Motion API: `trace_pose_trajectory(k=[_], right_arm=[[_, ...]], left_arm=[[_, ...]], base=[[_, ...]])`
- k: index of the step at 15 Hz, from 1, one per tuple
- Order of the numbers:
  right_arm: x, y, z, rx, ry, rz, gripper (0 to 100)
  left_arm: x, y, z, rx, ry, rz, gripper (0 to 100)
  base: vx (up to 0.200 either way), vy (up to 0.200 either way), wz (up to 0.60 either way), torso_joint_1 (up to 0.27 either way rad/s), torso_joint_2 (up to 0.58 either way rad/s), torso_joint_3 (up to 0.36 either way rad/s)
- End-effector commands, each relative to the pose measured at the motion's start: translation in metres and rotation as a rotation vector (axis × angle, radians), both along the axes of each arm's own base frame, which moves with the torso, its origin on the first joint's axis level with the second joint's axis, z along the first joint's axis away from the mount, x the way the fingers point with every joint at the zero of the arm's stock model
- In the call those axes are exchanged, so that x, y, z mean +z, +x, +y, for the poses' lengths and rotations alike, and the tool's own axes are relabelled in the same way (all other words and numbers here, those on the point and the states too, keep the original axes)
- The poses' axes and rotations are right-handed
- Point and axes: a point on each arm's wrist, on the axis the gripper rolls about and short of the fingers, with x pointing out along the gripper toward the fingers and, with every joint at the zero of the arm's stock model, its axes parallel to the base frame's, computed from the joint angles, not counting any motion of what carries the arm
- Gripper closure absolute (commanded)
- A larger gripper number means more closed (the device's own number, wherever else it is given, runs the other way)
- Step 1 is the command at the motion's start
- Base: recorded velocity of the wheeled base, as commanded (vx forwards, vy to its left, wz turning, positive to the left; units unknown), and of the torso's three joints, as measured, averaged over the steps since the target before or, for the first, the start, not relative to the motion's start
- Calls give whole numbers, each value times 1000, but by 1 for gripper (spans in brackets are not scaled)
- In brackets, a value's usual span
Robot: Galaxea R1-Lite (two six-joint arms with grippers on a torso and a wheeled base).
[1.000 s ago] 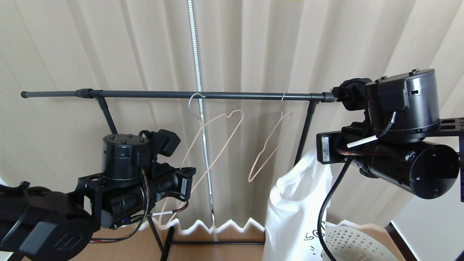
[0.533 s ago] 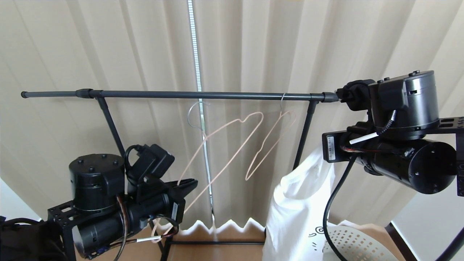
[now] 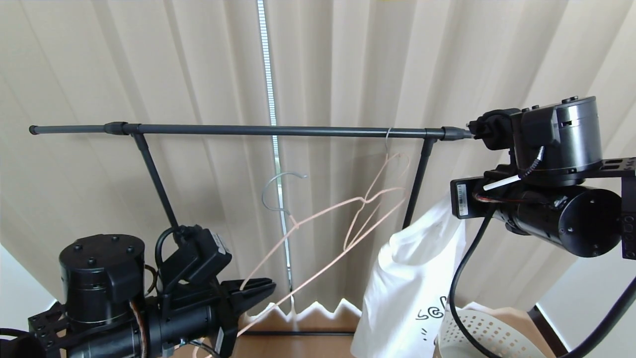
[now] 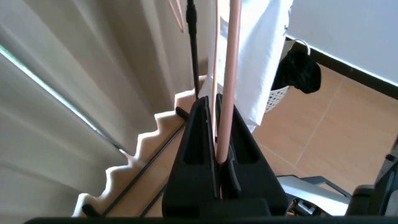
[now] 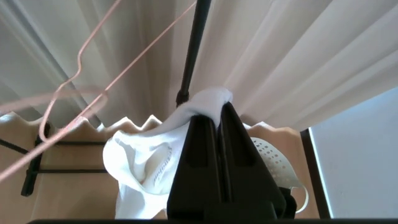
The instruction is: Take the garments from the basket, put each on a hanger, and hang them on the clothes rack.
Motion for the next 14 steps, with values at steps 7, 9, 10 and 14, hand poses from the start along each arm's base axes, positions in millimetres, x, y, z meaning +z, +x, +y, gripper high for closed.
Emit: trace_pose_trajectory(k=[7, 9, 10, 14], right_arm=[[-7, -5, 9, 31, -15, 20, 100], [-10, -6, 12, 43, -21, 28, 100], [-12, -7, 15, 49, -25, 31, 100], [-18, -10, 22, 57, -47, 41, 100]], left_arm=[[-17, -4, -25, -113, 20, 40, 100], [-19, -4, -27, -114, 17, 37, 100], [-18, -4, -28, -119, 15, 38, 100], [-16, -1, -30, -104, -4, 49, 100]], base=[[0, 0, 0, 0, 0, 0], [0, 0, 0, 0, 0, 0], [0, 0, 0, 0, 0, 0], [0, 0, 0, 0, 0, 0]])
